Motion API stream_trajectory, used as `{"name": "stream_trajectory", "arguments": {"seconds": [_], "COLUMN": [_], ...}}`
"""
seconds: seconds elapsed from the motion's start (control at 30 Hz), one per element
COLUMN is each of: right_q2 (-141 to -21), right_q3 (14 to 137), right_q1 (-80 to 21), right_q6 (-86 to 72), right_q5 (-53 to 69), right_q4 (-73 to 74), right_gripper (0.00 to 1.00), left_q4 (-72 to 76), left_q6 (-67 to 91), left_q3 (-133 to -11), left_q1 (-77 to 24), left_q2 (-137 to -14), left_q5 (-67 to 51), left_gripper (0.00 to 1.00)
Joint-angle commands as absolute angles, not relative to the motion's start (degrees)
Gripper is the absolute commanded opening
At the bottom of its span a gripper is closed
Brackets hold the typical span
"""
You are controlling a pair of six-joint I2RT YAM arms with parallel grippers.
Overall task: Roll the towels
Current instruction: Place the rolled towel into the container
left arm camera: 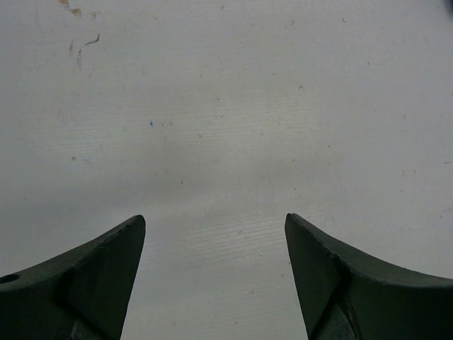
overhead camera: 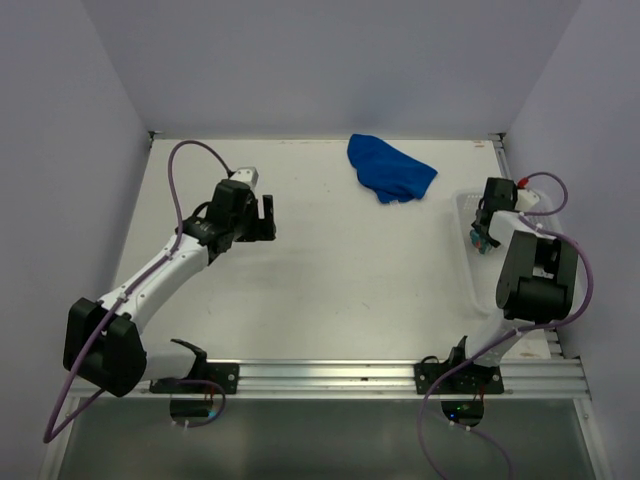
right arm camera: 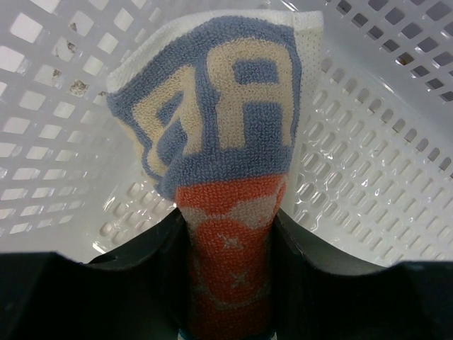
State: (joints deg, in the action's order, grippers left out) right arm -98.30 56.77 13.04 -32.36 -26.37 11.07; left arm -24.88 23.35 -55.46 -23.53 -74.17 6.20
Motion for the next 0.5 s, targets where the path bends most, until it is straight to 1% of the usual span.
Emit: {"name": "stream_trajectory", "arguments": {"seconds": [0.0,0.07,0.1,0.2,0.47], "right_q2": [-99.14,-98.7,-98.35,-97.47,-96.24], "right_q3": [58.45,59.06,59.15,59.94,62.22], "right_q1": [13.18,13.18,13.18,13.18,13.18], "right_q6": [-33.66,-33.58,-33.49,-33.05,-31.82], "right_q5": [-25.32,-25.31,-24.96,-24.26,-22.85], "right_q4": [10.19,11.59,11.69,13.09,15.99], "right_gripper": [0.44,0.47,0.51,0.57,0.68], "left_q4": [-23.2,-23.12,-23.12,-23.03,-22.85], "left_q6": [22.59,22.59,22.59,22.59,22.76], "left_q3": [-56.25,-56.25,-56.34,-56.16,-55.81], "left_q1": [-22.85,-22.76,-22.68,-22.59,-22.32], "left_q2": [-74.44,-74.36,-74.36,-74.36,-73.74], "left_q5": [4.66,4.22,3.96,2.64,1.5], "left_gripper": [0.84,0.84,0.84,0.84,0.85]}}
